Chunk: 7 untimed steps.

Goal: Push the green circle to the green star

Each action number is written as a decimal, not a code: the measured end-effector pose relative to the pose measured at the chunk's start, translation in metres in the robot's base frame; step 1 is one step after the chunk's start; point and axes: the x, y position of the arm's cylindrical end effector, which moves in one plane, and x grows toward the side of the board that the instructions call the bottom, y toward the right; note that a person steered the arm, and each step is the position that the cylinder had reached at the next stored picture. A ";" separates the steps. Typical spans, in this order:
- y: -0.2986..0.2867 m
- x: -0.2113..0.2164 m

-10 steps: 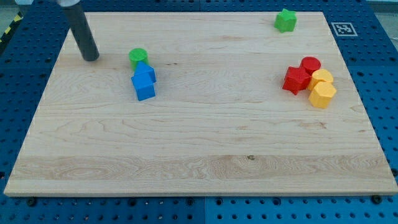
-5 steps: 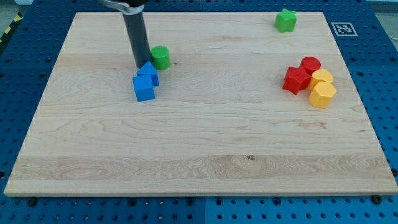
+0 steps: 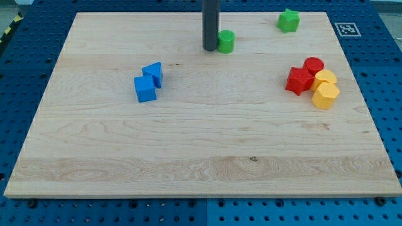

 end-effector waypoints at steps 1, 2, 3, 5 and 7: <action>0.036 -0.004; 0.077 -0.014; 0.113 -0.030; 0.157 -0.038; 0.158 -0.038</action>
